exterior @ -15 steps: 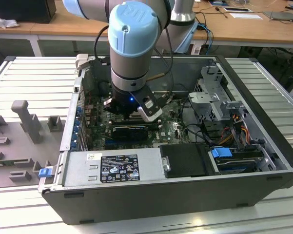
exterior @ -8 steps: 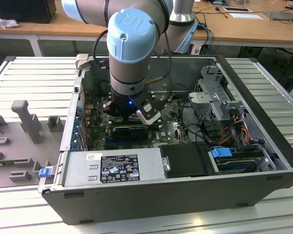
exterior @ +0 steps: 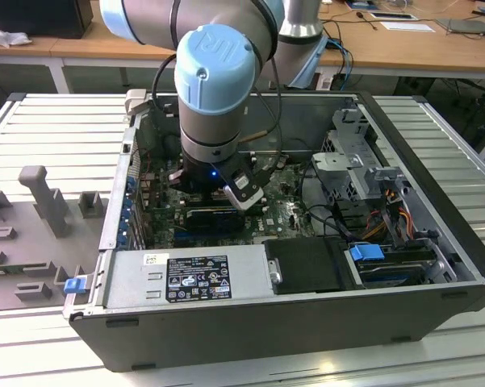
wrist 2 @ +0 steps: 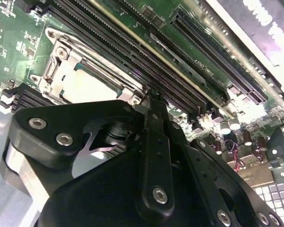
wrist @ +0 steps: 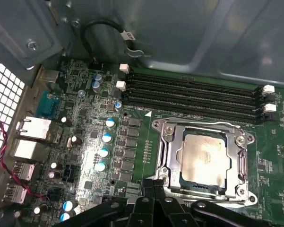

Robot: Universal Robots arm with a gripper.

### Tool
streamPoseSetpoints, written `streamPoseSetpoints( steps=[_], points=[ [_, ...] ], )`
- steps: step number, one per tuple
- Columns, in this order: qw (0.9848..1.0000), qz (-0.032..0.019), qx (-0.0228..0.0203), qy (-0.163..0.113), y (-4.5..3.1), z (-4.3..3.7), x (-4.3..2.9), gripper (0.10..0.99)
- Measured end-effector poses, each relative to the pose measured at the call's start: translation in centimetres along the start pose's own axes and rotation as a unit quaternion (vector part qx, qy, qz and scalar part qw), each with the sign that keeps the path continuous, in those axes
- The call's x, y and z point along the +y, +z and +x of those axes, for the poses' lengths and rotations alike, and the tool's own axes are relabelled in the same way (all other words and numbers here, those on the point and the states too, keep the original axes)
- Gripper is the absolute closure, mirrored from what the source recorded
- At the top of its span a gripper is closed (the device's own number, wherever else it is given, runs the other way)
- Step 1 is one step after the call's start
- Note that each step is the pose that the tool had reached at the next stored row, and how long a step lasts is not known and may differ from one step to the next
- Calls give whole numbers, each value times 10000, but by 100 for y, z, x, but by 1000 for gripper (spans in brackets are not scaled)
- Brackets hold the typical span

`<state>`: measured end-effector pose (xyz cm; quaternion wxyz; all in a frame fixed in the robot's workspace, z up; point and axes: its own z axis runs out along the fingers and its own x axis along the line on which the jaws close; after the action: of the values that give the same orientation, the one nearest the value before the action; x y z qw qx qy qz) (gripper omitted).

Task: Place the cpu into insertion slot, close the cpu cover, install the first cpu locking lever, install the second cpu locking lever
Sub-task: 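Install the second cpu locking lever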

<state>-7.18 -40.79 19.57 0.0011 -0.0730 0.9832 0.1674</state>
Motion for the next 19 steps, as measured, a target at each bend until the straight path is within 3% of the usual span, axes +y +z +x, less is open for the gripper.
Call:
streamPoseSetpoints(
  steps=[2, 12, 19],
  points=[
    [10000, -49, -11, -2, 19, -1, -4, 980],
    [9999, -146, -25, -4, 17, 42, 2, 980],
    [9999, -147, -24, -4, -235, 39, 92, 980]
  ],
)
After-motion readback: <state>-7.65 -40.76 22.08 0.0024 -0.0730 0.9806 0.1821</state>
